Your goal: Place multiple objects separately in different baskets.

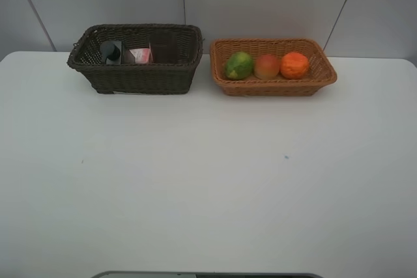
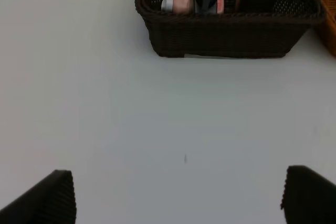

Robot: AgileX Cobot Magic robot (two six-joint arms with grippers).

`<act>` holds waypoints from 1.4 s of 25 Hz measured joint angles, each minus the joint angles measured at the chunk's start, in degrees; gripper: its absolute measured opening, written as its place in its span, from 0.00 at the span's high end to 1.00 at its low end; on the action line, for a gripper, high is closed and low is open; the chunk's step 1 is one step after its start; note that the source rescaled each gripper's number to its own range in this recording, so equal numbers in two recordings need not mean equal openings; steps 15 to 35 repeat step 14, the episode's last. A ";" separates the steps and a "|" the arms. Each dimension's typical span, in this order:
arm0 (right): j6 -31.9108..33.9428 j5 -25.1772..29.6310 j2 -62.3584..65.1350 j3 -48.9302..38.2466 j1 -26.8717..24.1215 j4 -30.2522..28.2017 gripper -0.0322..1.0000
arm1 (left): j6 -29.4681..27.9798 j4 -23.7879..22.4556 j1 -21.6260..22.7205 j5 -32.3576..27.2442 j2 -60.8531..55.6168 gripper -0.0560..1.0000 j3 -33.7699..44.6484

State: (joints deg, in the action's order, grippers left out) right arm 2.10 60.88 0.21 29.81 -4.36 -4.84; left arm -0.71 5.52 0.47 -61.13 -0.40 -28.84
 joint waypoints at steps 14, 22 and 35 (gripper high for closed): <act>0.00 0.00 0.00 0.00 0.00 0.00 0.11 | 2.37 0.00 0.00 0.00 -0.05 0.00 0.00; 0.00 0.00 0.00 0.00 0.00 0.00 0.11 | 2.37 0.00 0.00 0.00 -0.05 0.00 0.00; 0.00 0.00 0.00 0.00 0.00 0.00 0.11 | 2.37 0.00 0.00 0.00 -0.05 0.00 0.00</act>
